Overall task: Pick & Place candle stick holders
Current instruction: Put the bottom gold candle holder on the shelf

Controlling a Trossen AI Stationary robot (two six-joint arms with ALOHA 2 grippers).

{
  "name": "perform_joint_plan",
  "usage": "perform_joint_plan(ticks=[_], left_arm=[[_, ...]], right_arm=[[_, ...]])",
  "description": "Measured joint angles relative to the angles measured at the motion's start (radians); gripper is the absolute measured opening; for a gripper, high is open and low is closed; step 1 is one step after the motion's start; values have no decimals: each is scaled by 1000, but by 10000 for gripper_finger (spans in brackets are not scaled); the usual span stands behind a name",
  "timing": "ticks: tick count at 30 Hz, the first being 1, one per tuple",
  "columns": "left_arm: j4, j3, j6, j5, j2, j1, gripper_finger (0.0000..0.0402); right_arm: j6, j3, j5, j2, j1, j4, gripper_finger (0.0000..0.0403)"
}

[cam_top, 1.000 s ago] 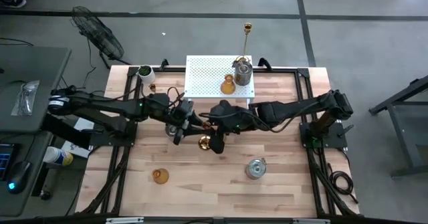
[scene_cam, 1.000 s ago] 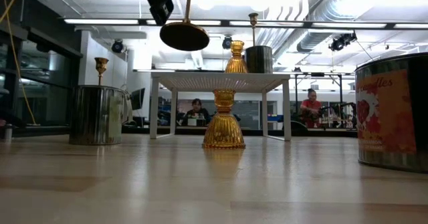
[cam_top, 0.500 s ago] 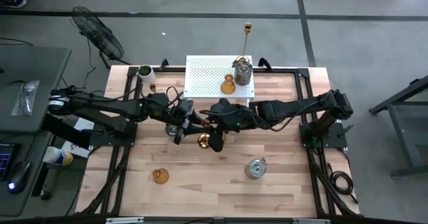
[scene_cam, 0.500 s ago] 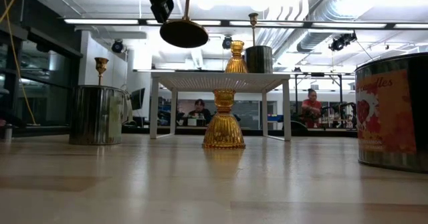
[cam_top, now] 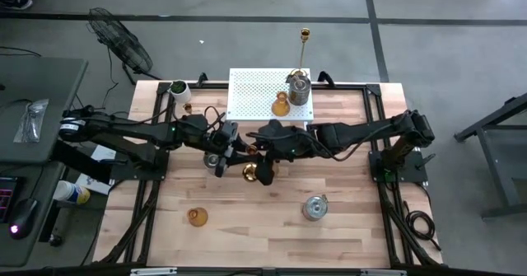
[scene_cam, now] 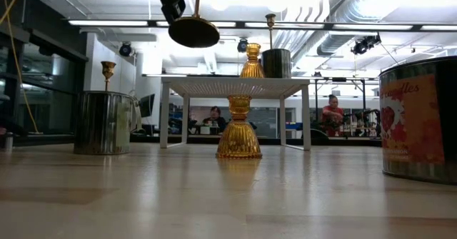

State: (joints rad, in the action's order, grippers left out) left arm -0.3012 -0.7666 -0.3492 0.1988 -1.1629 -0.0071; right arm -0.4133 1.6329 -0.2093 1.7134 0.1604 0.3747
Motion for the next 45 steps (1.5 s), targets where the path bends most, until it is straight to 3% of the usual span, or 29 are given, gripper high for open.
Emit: perform_joint_plan(ticks=[9,17,35,45], left_arm=[[3,0,2,-8,0,0,132],[4,0,3,-6,0,-1,28],[9,0,4,-7,0,-1,30],[16,0,5,-16,0,0,30]], right_arm=[[0,0,-1,0,0,1,129],[2,0,-6,1,-1,6,129],[-7,0,2,1,0,5,144],[-35,0,9,1,3,7,223]])
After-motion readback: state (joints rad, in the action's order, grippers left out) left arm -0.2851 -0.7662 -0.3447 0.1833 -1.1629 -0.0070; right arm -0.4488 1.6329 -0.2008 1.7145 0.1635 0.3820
